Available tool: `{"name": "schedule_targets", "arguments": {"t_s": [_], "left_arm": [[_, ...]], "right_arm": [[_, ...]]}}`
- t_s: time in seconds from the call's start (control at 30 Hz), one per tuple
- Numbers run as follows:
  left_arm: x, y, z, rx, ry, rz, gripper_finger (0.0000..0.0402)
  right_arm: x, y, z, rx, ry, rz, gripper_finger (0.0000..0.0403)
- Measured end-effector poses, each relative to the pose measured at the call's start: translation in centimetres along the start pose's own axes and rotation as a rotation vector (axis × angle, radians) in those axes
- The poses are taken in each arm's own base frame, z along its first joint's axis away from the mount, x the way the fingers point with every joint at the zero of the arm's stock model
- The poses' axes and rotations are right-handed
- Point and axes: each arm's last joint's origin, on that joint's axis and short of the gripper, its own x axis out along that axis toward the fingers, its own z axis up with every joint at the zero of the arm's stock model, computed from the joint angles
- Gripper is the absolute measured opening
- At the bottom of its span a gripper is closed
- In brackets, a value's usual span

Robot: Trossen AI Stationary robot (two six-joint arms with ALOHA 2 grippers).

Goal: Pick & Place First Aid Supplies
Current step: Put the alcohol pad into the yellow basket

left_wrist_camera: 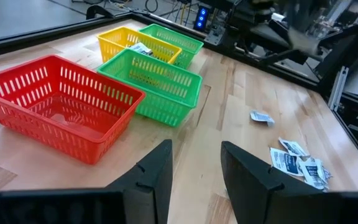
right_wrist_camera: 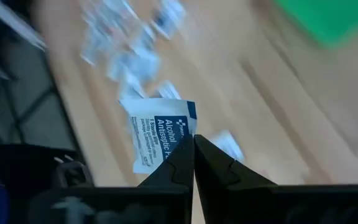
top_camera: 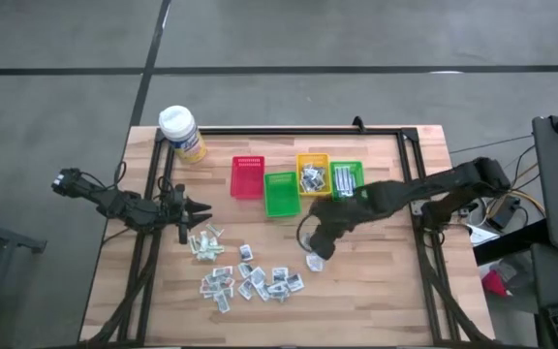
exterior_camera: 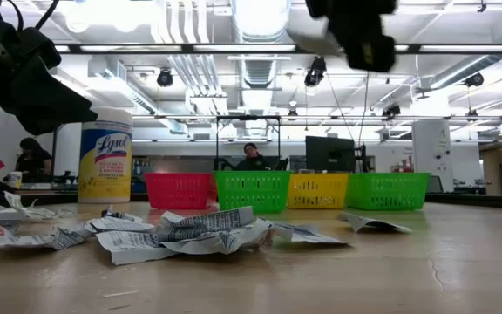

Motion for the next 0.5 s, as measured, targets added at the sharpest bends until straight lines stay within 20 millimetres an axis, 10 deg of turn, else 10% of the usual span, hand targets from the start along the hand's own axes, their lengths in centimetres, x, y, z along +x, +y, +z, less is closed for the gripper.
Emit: {"name": "schedule_targets", "arguments": {"t_s": [0.5], "left_arm": [[0.0,0.0,0.0,-0.008,-0.008,0.001,0.0131]], "right_arm": [[-4.4,-3.0,6.1,-0.172,-0.482,-0.107,0.0008]]}}
